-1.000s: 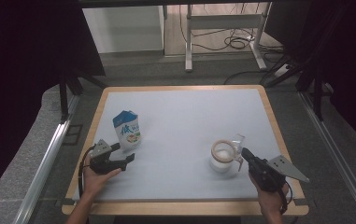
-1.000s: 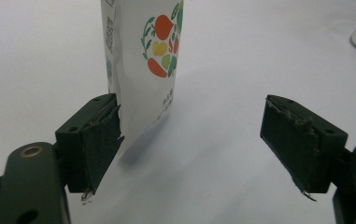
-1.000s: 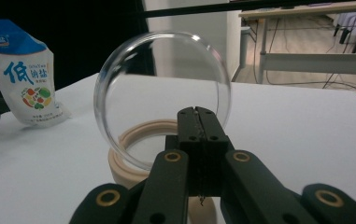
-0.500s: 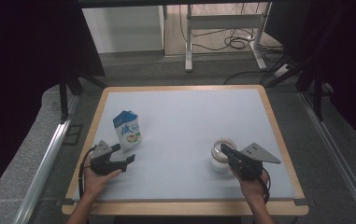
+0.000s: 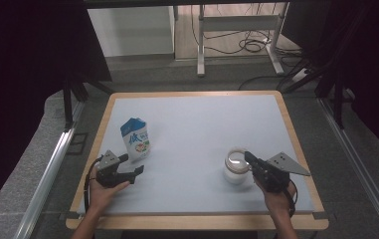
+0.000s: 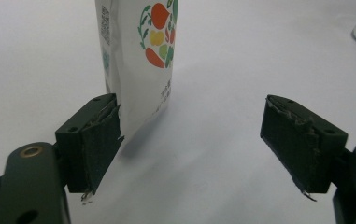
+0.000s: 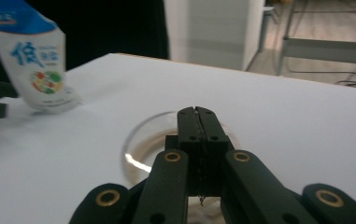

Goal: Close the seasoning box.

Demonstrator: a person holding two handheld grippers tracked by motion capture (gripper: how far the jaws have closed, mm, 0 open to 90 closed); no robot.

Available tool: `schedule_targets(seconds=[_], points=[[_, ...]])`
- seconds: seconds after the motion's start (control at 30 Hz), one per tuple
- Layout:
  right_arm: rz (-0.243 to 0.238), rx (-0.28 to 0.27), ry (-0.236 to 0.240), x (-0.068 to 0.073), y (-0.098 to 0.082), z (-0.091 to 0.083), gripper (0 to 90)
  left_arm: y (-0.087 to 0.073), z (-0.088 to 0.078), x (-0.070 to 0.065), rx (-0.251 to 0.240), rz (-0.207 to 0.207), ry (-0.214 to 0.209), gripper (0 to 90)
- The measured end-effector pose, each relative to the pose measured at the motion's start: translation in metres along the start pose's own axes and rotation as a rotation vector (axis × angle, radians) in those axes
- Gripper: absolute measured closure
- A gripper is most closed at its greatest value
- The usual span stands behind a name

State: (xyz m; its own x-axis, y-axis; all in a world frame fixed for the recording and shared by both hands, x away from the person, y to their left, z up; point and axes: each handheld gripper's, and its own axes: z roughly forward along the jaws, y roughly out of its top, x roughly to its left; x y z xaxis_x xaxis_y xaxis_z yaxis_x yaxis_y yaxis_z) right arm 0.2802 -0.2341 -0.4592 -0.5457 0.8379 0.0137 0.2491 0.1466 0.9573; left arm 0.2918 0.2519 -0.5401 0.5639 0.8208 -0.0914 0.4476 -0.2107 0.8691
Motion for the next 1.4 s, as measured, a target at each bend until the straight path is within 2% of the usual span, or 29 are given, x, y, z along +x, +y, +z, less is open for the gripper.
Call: schedule_targets(seconds=[0.17, 0.37, 0.47, 0.6, 0.67, 0.77, 0.93, 1.4], points=[[0.035, -0.016, -0.042, -0.020, -0.004, -0.009, 88.2, 0.000, 0.000, -0.001, 0.000, 0.000, -0.009, 20.6], [0.087, -0.023, -0.100, -0.050, -0.019, -0.018, 71.5, -0.001, 0.001, -0.002, 0.007, -0.002, -0.015, 20.7], [0.097, 0.004, -0.150, -0.065, -0.030, -0.019, 64.3, -0.001, 0.000, -0.003, 0.008, -0.001, -0.016, 20.7], [0.107, 0.034, -0.182, -0.080, -0.045, -0.018, 57.5, -0.001, 0.000, -0.004, 0.012, 0.003, -0.009, 20.5], [0.111, 0.055, -0.175, -0.085, -0.053, -0.016, 54.7, -0.002, 0.001, -0.005, 0.016, 0.007, -0.007, 20.5], [0.104, 0.100, -0.175, -0.089, -0.060, -0.014, 51.0, -0.002, 0.001, -0.005, 0.022, 0.010, -0.007, 20.3], [0.099, 0.127, -0.173, -0.090, -0.066, -0.012, 49.6, -0.005, 0.002, -0.006, 0.028, 0.011, -0.007, 20.3], [0.086, 0.114, -0.154, -0.086, -0.065, -0.012, 45.8, -0.006, 0.003, -0.007, 0.029, 0.012, -0.010, 20.0]])
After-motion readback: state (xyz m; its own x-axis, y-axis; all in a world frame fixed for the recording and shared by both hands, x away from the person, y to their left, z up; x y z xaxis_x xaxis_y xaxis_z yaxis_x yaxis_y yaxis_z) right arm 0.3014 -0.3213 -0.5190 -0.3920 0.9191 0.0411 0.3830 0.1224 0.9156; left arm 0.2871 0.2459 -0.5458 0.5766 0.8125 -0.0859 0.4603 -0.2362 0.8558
